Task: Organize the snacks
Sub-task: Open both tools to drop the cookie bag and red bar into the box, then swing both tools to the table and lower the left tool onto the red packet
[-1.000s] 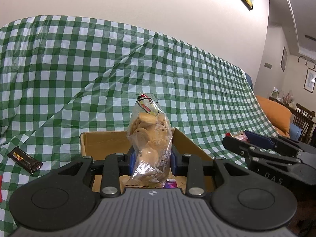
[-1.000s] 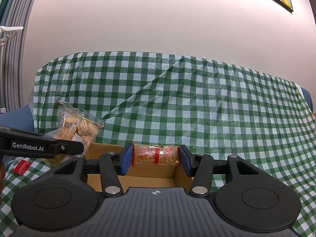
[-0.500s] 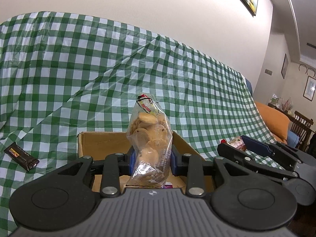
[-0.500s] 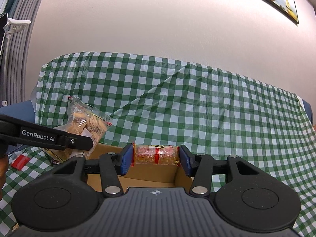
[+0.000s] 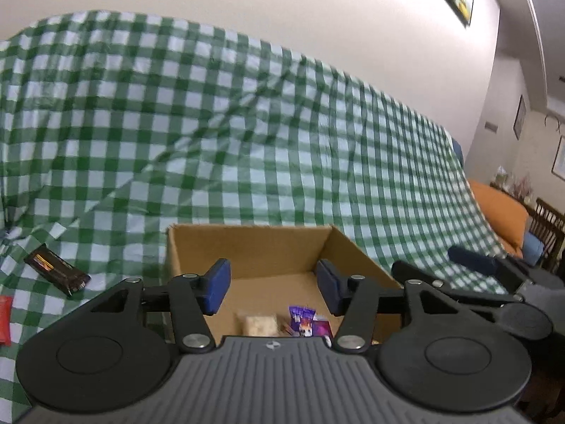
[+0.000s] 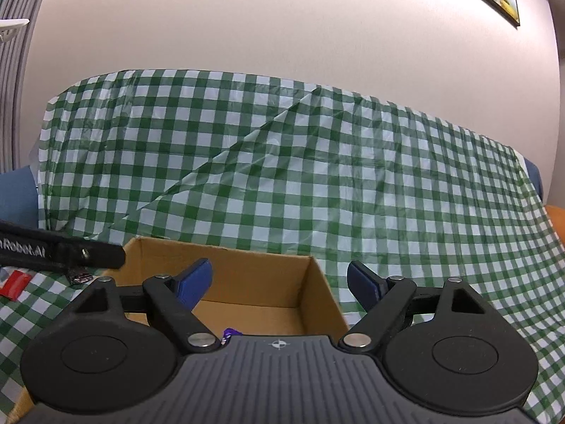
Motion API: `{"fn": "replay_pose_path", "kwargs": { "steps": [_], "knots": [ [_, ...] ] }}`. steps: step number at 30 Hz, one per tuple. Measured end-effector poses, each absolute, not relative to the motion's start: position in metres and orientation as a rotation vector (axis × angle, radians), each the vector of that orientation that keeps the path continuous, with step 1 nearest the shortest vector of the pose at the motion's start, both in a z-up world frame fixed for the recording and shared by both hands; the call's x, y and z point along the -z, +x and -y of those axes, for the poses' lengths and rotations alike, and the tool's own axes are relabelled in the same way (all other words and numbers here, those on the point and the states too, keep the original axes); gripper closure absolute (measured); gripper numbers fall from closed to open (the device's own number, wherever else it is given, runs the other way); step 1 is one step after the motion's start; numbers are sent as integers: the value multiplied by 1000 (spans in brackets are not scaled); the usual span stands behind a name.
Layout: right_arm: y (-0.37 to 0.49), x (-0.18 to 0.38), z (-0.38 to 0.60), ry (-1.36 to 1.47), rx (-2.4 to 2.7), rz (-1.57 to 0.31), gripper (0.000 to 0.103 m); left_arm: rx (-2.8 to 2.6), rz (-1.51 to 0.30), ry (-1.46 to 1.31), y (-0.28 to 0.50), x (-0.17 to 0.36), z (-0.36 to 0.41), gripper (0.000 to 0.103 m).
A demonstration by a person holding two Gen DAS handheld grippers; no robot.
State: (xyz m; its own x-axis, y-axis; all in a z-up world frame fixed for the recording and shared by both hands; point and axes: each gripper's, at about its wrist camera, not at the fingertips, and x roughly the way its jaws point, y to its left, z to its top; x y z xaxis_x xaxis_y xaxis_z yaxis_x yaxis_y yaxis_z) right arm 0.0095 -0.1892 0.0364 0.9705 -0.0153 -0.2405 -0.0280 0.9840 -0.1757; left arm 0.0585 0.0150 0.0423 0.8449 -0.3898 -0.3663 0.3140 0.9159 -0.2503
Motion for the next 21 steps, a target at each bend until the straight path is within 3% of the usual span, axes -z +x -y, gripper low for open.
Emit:
{"fn": "replay_pose_path", "kwargs": {
  "steps": [9,12,14,16,19,21],
  "knots": [
    [7,-39,153,-83,-83,-249,19,356,-413,-154,32,-47,-48,59],
    [6,-39,141,-42,-110,-251,23,330,-412,-176,25,-52,-73,77],
    [7,-38,135,-19,-126,-259,30,281,-409,-190,23,-55,-94,89],
    [8,-36,127,8,-149,-265,47,230,-419,-223,29,-56,-115,94],
    [9,-35,119,48,-197,-272,63,133,-423,-226,45,-57,-145,94],
    [11,-33,112,56,-233,-282,65,63,-425,-239,55,-54,-164,94]
  ]
}}
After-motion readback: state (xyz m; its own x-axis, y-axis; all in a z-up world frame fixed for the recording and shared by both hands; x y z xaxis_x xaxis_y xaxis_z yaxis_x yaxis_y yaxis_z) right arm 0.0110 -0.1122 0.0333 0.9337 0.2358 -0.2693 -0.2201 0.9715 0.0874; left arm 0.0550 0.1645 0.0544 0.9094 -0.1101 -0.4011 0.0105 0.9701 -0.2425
